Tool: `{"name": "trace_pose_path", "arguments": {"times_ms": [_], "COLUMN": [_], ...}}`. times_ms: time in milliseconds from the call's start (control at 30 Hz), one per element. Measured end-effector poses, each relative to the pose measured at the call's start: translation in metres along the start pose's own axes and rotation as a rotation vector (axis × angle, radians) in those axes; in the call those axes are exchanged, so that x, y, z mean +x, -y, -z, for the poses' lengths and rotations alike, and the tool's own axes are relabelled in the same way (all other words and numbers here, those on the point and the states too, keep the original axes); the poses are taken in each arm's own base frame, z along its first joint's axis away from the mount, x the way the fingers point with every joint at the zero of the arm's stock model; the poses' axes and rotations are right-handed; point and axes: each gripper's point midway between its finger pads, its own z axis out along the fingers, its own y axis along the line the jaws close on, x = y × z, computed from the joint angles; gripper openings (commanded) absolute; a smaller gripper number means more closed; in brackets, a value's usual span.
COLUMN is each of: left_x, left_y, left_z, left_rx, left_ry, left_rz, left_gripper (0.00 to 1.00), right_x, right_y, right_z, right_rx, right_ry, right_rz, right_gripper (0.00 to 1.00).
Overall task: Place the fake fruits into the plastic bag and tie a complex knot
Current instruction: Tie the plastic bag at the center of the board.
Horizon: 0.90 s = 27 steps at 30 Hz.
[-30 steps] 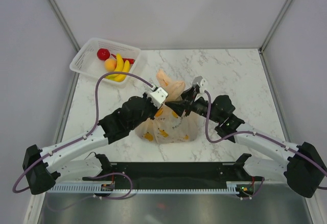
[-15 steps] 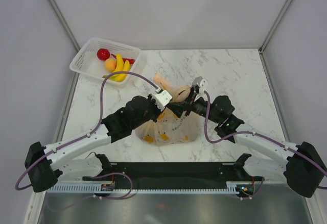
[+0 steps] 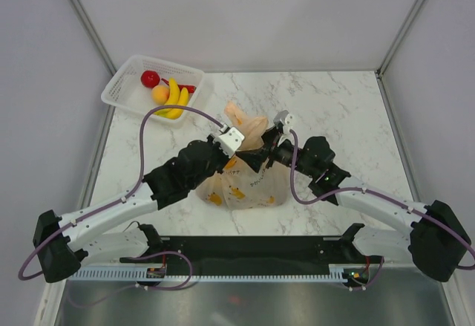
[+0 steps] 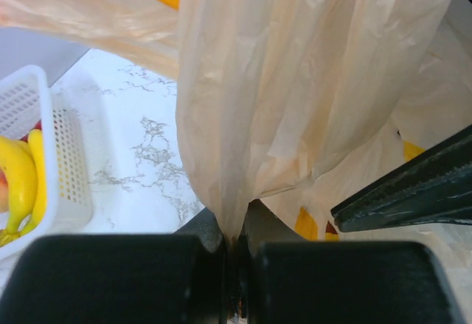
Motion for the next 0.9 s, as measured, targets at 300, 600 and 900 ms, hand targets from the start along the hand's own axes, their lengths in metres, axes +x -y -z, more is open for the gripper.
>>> {"name": "trace_pose_path", "arguments": {"times_ms": [300, 600, 900], "left_x": [-0.008, -0.008, -0.01], "left_y": [-0.008, -0.008, 0.0], "left_z": [0.008, 0.008, 0.008], "left_rx": [-0.029, -0.025, 0.017], "left_ry": [0.025, 0.027, 0.04], "left_rz": [0.011, 0.011, 0.011], "left_gripper": [0.02, 0.02, 0.02], "right_x": [0.004, 0.015, -0.001], "right_y": [0.004, 0.004, -0.001], "right_z": [-0.018, -0.016, -0.01], "right_rx": [-0.015, -0.016, -0.022], "right_ry": [-0.065, -0.112, -0.075], "right_rz": [0.024, 0.029, 0.037], "right_gripper": [0.49, 0.1, 0.25]}}
